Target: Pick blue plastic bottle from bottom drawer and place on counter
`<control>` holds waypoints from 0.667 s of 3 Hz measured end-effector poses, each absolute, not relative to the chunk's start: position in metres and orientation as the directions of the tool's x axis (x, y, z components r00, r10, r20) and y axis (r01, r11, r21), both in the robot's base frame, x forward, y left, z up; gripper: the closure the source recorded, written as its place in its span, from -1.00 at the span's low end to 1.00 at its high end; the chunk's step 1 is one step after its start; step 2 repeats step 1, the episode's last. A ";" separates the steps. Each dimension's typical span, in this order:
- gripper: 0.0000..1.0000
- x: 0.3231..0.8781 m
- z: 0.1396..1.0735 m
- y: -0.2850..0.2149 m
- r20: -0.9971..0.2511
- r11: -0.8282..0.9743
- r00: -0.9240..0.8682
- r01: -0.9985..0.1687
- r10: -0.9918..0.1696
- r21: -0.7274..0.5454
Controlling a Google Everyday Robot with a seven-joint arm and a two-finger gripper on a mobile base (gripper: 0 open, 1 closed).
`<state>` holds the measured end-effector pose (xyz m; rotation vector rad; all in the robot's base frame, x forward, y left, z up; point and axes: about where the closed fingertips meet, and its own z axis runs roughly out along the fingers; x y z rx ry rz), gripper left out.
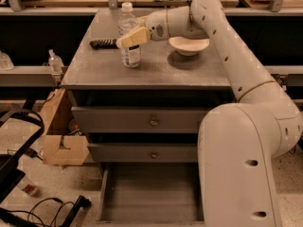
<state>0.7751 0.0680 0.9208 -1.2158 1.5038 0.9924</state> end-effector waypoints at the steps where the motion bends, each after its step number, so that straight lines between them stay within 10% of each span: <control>1: -1.00 0.775 0.921 0.068 -0.970 0.183 -0.077 -0.983 -0.230 0.034; 2: -1.00 0.775 0.921 0.068 -0.970 0.183 -0.077 -0.983 -0.230 0.034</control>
Offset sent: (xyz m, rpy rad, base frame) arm 0.0000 0.0000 0.0000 0.0000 0.0000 0.0000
